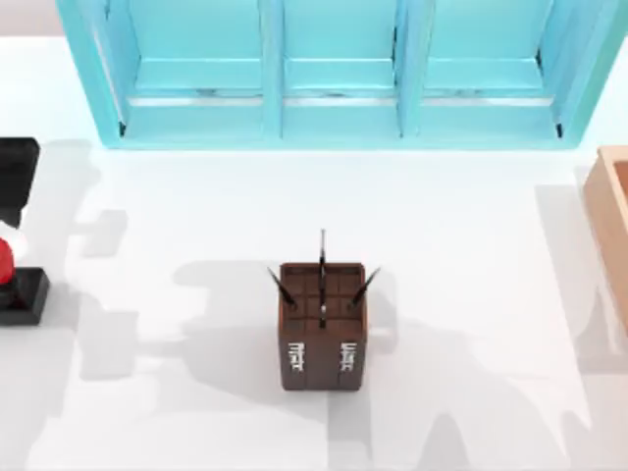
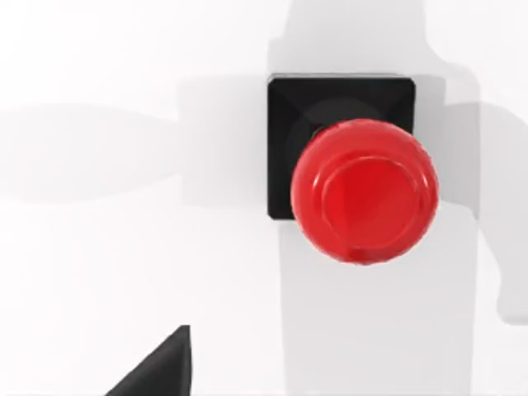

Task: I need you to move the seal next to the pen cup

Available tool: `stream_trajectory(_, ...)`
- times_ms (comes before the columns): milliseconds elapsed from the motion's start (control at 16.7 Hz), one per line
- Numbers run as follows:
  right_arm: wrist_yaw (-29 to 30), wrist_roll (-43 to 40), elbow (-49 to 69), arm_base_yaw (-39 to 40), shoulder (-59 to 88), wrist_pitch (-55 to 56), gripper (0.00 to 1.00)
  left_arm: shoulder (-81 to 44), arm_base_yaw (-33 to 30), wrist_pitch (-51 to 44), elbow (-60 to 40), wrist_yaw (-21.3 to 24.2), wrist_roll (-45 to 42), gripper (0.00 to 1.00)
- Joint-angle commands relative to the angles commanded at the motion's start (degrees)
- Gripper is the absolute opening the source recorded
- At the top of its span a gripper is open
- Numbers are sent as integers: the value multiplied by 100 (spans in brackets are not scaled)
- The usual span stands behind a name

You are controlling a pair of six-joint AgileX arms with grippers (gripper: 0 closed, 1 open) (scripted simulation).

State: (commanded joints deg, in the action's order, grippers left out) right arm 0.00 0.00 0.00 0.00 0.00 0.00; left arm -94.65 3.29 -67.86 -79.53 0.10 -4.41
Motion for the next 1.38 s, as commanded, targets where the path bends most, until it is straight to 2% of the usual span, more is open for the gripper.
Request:
stream_trajectory(240, 0, 0, 0, 0, 0, 0, 100, -862, 26, -593, -805, -4, -49, 100)
stream_trajectory(660, 0, 0, 0, 0, 0, 0, 100, -937, 2, -629, -870, -5, -49, 100)
stream_trajectory(840, 0, 0, 0, 0, 0, 0, 100, -1041, 22, -230, -523, -5, -46, 100)
stream_trajectory(1140, 0, 0, 0, 0, 0, 0, 100, -1338, 41, 1187, 491, -4, -72, 100)
stream_trajectory(1380, 0, 0, 0, 0, 0, 0, 100, -1427, 49, 1528, 806, -3, -81, 100)
